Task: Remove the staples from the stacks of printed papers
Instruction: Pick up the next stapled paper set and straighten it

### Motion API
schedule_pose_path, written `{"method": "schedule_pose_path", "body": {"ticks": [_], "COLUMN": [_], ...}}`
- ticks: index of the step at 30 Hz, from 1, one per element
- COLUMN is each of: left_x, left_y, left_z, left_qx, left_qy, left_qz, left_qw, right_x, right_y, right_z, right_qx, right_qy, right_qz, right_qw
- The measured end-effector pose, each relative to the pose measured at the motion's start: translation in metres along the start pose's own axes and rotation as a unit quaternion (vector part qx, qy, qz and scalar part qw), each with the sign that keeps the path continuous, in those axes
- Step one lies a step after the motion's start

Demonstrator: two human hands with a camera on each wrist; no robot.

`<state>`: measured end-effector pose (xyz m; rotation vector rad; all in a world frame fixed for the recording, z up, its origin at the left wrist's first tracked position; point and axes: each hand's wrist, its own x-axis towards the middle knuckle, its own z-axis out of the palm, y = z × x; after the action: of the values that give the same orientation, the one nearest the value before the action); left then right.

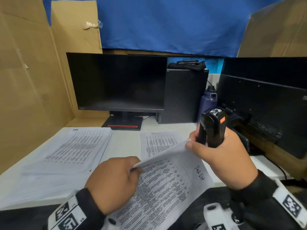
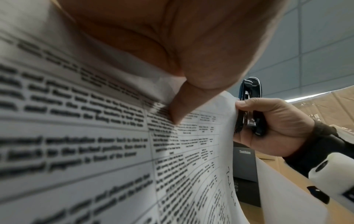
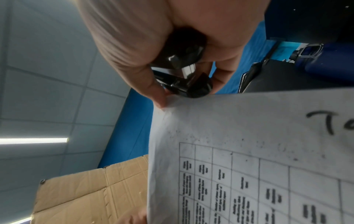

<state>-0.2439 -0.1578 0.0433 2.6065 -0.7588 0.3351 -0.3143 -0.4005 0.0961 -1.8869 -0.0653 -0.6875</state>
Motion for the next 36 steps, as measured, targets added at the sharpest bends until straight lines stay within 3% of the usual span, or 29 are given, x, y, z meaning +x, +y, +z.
{"method": "schedule_pose_path", "body": {"ticks": [8, 12, 16, 29, 36], "left_x": [0.001, 0.004, 0.008, 0.013, 0.012], "left_y": [-0.001, -0.007, -0.013, 0.005, 0.014], "left_z": [0.005, 0.006, 0.01, 0.023, 0.033], "left_qx": [0.021, -0.006, -0.046, -0.109, -0.082], "left_qy": [0.002, -0.005, -0.017, -0.038, -0.064], "left_qz": [-0.017, -0.035, -0.047, -0.052, -0.047], "left_qw": [1.0, 0.999, 0.998, 0.992, 0.993], "right_x": [0.002, 0.01, 0.017, 0.001, -0.001], "right_y": [0.01, 0.017, 0.026, 0.028, 0.021], "right_z": [0.012, 0.015, 0.012, 0.031, 0.028], "right_qx": [0.069, 0.21, 0.24, 0.12, 0.152], "right_qy": [0.039, 0.137, 0.181, 0.192, 0.197], "right_qz": [0.021, 0.098, 0.124, 0.019, -0.003], "right_qw": [0.997, 0.963, 0.946, 0.974, 0.968]}}
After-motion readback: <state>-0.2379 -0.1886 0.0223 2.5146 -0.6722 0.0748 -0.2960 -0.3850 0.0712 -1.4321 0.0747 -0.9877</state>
